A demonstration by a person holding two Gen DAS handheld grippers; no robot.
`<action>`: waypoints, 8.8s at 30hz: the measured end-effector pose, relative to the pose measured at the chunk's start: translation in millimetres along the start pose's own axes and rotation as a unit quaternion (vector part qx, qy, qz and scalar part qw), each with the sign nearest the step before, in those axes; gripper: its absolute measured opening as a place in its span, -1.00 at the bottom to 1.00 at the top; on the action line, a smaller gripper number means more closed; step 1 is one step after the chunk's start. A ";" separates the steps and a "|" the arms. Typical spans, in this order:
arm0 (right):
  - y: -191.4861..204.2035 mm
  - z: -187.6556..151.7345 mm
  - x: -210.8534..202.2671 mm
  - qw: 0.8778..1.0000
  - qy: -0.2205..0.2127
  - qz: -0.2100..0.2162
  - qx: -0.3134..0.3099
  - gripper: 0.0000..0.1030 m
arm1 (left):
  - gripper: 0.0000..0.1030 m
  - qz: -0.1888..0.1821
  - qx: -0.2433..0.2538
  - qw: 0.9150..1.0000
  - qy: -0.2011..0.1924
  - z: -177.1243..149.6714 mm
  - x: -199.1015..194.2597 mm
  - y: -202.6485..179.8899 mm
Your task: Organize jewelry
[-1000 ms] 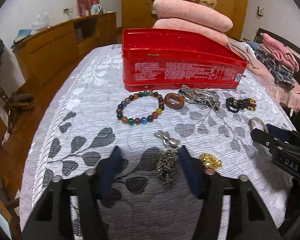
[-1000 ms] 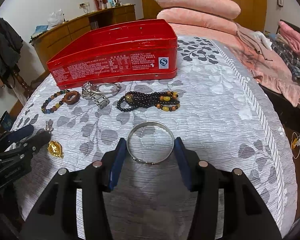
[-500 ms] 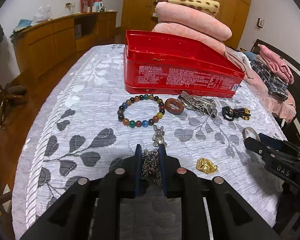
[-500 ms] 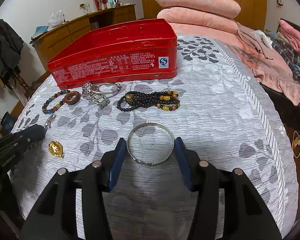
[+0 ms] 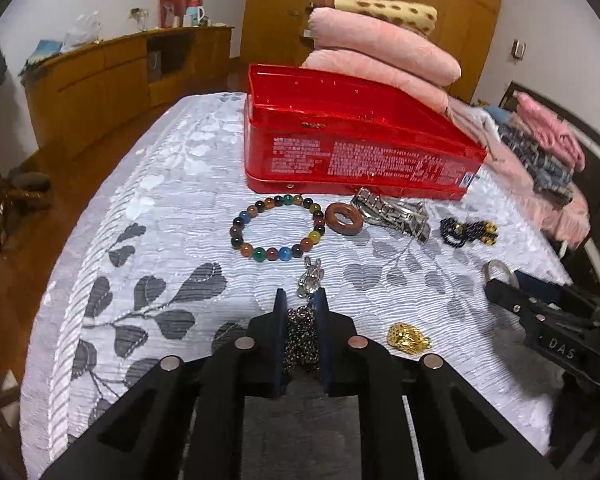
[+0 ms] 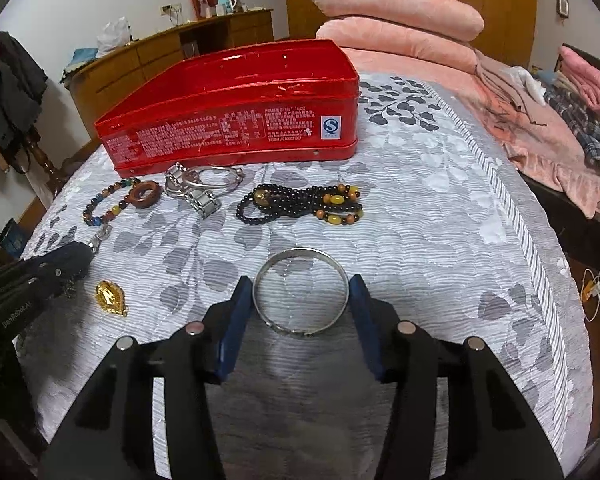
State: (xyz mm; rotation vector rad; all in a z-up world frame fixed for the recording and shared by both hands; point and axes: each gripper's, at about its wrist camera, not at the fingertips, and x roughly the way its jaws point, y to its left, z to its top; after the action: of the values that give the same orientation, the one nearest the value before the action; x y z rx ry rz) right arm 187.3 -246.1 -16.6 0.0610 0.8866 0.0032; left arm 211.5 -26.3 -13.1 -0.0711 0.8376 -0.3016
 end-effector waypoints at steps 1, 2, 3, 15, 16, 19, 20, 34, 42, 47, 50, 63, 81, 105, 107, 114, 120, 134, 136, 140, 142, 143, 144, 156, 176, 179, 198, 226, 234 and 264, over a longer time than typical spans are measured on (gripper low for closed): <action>-0.3 -0.8 -2.1 1.000 -0.003 0.002 0.000 -0.07 | -0.74 -0.003 -0.005 1.000 -0.003 -0.8 -2.3 1.8; 0.0 -1.5 -3.9 1.000 -0.006 0.002 -0.001 -0.07 | -0.74 -0.005 -0.007 1.000 -0.005 -1.6 -4.3 2.5; 0.9 -2.4 -5.8 1.000 -0.009 0.002 -0.004 -0.07 | -0.74 -0.005 -0.007 1.000 -0.008 -2.2 -6.7 2.3; 4.1 0.8 -22.9 1.000 -0.019 0.005 -0.008 -0.07 | -0.74 -0.009 -0.003 0.999 -0.045 3.7 -31.0 -4.8; 4.2 1.7 -25.4 1.000 -0.021 0.005 -0.008 -0.07 | -0.74 -0.008 -0.001 0.999 -0.048 4.6 -33.3 -6.0; 4.4 3.6 -30.6 1.000 -0.025 0.007 -0.009 -0.07 | -0.74 -0.009 0.002 0.998 -0.057 7.7 -39.0 -8.6; 4.3 4.3 -31.9 1.000 -0.026 0.009 -0.008 -0.07 | -0.74 -0.009 0.002 0.998 -0.059 8.8 -40.5 -9.5; 10.3 20.0 -44.6 0.999 -0.041 0.027 -0.012 -0.07 | -0.74 -0.016 0.008 0.996 -0.082 25.0 -47.9 -18.8; 12.5 39.4 -47.7 0.998 -0.055 0.035 -0.017 -0.07 | -0.74 -0.021 0.013 0.995 -0.093 41.0 -45.9 -25.1; 14.2 56.0 -47.8 0.997 -0.065 0.035 -0.023 -0.07 | -0.74 -0.018 0.015 0.995 -0.101 54.4 -43.6 -27.3; 15.4 65.9 -47.0 0.997 -0.071 0.034 -0.027 -0.07 | -0.74 -0.018 0.016 0.994 -0.106 63.7 -41.3 -29.3; 13.3 115.8 -39.1 0.995 -0.089 0.036 -0.033 -0.07 | -0.74 -0.035 0.021 0.992 -0.124 111.1 -28.0 -42.8; 6.5 183.5 7.0 0.996 -0.070 0.050 -0.036 -0.07 | -0.74 -0.060 -0.006 0.992 -0.111 183.0 23.7 -28.5; 13.0 196.3 72.1 0.999 -0.014 0.037 -0.035 -0.07 | -0.74 0.004 0.010 0.999 -0.044 188.8 89.1 -21.2; 13.3 196.0 72.8 0.999 -0.013 0.035 -0.036 -0.07 | -0.74 0.009 0.014 0.999 -0.042 188.3 90.7 -22.1; 10.7 196.9 75.6 0.999 -0.012 0.020 -0.034 0.14 | -0.73 0.022 0.017 0.999 -0.033 188.8 95.5 -22.9; 8.5 197.2 72.9 0.999 -0.017 0.018 -0.034 0.13 | -0.66 0.034 0.026 0.998 -0.038 186.8 92.1 -24.2; 10.8 189.4 64.6 0.999 -0.014 -0.017 -0.028 0.08 | -0.65 0.066 0.036 0.996 -0.051 177.4 71.9 -34.3; 10.9 187.9 62.7 0.999 -0.014 -0.020 -0.028 0.08 | -0.65 0.076 0.039 0.995 -0.055 175.6 68.4 -36.5; 12.6 185.6 55.3 0.999 -0.019 -0.032 -0.028 0.08 | -0.65 0.080 0.038 0.994 -0.057 173.6 63.5 -39.3; 14.1 184.2 49.1 0.999 -0.024 -0.036 -0.029 0.08 | -0.65 0.077 0.037 0.995 -0.058 172.1 59.9 -40.1; 14.4 184.0 46.4 0.999 -0.026 -0.035 -0.029 0.08 | -0.65 0.076 0.037 0.995 -0.059 171.0 57.2 -40.0; 14.8 183.4 42.3 0.999 -0.028 -0.036 -0.029 0.08 | -0.65 0.076 0.037 0.994 -0.062 170.1 53.2 -41.0; 2.4 154.7 -4.2 0.999 -0.045 0.001 -0.010 0.08 | -0.65 0.075 0.032 0.992 -0.094 143.3 -3.5 -29.2; -19.3 60.9 1.2 0.999 0.005 0.016 0.032 0.08 | -0.59 0.088 0.007 0.996 -0.029 59.5 -3.3 4.0; -26.3 53.8 5.9 0.999 0.012 0.011 0.037 0.08 | -0.57 0.088 0.002 0.996 -0.014 51.2 5.9 9.3; -16.1 55.1 42.4 0.999 0.042 0.008 0.006 0.43 | -0.42 0.079 0.003 0.997 0.015 39.9 26.5 3.5; -7.9 49.4 31.0 0.997 0.047 0.050 -0.030 0.08 | -0.27 0.083 0.003 0.996 0.021 42.6 32.3 1.9; 4.7 50.7 39.3 0.997 0.044 0.033 -0.063 -0.23 | -0.26 0.076 0.001 0.997 0.021 44.5 32.2 4.5; 20.1 43.6 32.0 0.999 0.038 -0.028 -0.026 -0.31 | -0.80 0.075 0.015 0.997 0.032 46.8 40.5 0.5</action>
State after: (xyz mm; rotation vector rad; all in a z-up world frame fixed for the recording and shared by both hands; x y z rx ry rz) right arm 241.8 -227.3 -12.8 -0.0123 0.9637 -0.0235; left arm 271.7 -40.3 -11.1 0.0293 0.8968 -0.1747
